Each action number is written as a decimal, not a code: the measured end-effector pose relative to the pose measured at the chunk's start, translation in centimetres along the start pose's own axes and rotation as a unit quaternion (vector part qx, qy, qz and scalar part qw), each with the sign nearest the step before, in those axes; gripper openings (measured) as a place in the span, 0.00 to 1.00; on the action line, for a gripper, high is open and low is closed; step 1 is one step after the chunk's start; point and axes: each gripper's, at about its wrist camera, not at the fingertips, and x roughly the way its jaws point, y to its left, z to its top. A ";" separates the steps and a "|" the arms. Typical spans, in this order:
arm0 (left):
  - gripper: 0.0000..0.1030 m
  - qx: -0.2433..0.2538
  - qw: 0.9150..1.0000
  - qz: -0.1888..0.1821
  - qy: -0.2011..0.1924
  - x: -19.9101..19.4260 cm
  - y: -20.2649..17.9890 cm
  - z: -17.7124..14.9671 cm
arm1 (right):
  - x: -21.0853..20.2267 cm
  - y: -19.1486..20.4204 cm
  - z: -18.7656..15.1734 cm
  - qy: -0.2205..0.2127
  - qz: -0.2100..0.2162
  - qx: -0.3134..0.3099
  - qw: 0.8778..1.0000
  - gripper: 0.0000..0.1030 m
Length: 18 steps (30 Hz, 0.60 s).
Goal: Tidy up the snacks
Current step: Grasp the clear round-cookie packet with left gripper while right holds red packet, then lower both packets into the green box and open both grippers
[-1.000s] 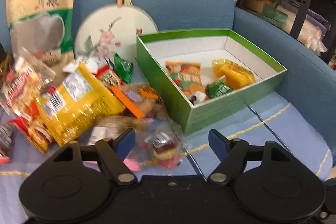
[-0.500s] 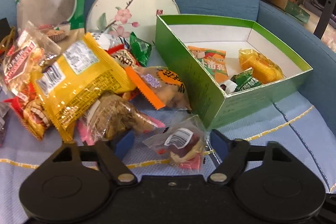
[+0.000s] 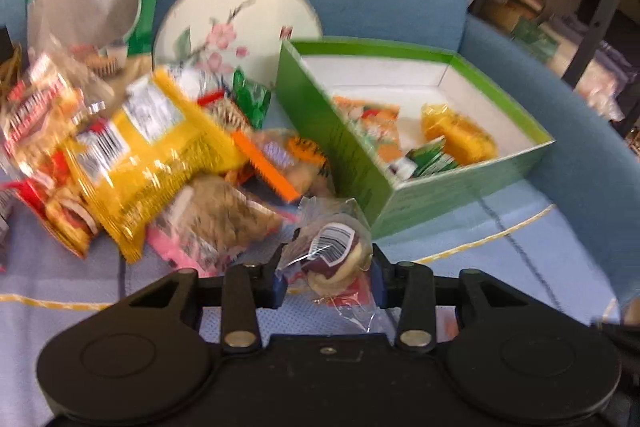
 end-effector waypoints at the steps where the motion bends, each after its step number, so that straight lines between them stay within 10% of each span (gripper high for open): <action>1: 0.51 0.001 1.000 -0.006 -0.009 -0.8 -0.2 0.4 | -0.3 -0.3 0.5 -0.008 -0.001 0.003 1.000 0.42; 18: 0.55 0.023 0.997 -0.025 -0.066 0.7 -5.0 8.3 | 4.1 -8.6 7.1 -0.073 -0.080 0.049 0.993 0.42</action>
